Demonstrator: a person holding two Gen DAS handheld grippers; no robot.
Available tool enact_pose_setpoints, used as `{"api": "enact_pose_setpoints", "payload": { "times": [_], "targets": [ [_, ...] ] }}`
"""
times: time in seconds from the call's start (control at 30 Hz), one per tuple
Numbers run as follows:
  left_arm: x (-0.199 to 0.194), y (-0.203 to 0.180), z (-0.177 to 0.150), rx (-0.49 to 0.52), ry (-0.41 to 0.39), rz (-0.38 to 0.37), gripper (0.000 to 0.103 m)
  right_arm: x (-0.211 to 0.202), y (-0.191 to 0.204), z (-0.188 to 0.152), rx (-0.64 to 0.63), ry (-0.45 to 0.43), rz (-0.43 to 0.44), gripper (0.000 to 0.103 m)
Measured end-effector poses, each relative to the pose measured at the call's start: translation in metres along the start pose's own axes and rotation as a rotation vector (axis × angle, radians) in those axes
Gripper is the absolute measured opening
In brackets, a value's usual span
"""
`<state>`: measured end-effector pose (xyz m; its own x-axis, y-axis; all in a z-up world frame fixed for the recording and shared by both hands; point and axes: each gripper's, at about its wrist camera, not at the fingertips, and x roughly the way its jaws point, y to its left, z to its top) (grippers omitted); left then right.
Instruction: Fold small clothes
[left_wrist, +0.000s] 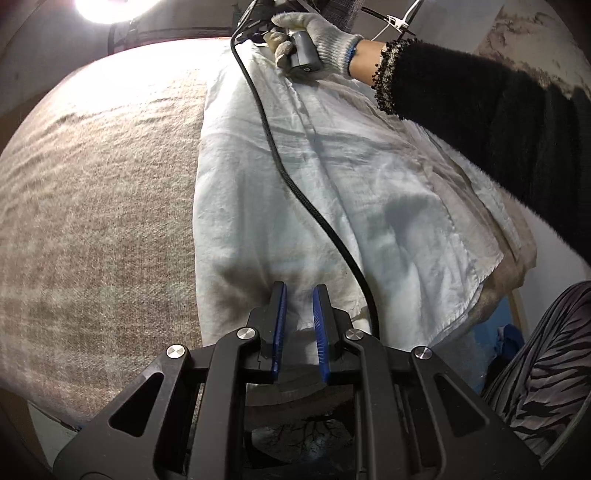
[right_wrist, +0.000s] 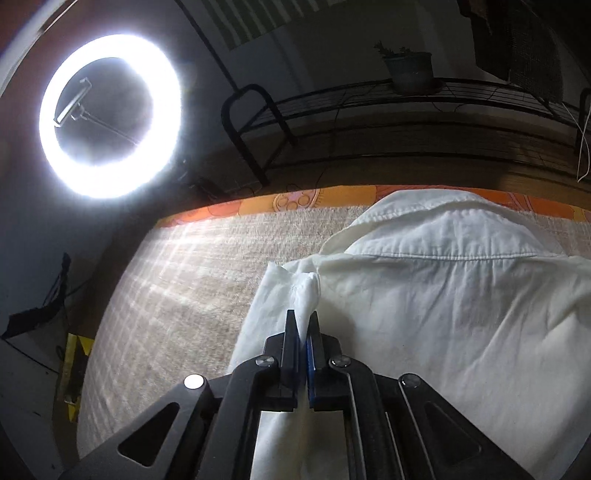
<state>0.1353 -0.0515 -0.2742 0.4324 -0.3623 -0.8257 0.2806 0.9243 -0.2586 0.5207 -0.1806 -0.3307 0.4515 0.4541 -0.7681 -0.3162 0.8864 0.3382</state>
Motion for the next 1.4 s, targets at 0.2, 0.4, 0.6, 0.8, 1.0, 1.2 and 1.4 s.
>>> {"api": "enact_pose_setpoints", "payload": {
  "times": [0.2, 0.4, 0.6, 0.8, 1.0, 1.2, 1.4],
  "targets": [
    [-0.002, 0.006, 0.002, -0.039, 0.008, -0.049, 0.015, -0.045, 0.004, 0.008, 0.005, -0.056, -0.011, 0.028],
    [-0.029, 0.003, -0.005, 0.012, -0.031, -0.055, 0.015, -0.136, 0.017, -0.011, -0.028, -0.116, 0.115, 0.028],
    [-0.059, 0.019, -0.001, -0.042, -0.111, -0.033, 0.015, -0.227, 0.022, -0.066, -0.057, -0.149, 0.147, 0.028],
    [-0.042, 0.03, 0.025, -0.082, -0.113, -0.033, 0.015, -0.295, 0.034, -0.132, -0.059, -0.167, 0.181, 0.028],
    [-0.008, 0.019, -0.003, -0.019, 0.023, -0.059, 0.015, -0.343, 0.041, -0.186, -0.071, -0.212, 0.127, 0.032],
    [-0.026, -0.014, -0.041, 0.196, 0.033, 0.015, 0.015, -0.363, 0.022, -0.229, -0.025, -0.208, 0.126, 0.034],
    [-0.052, -0.023, -0.039, 0.114, -0.058, -0.006, 0.015, -0.387, -0.01, -0.256, 0.014, -0.244, 0.041, 0.043]
  ]
}}
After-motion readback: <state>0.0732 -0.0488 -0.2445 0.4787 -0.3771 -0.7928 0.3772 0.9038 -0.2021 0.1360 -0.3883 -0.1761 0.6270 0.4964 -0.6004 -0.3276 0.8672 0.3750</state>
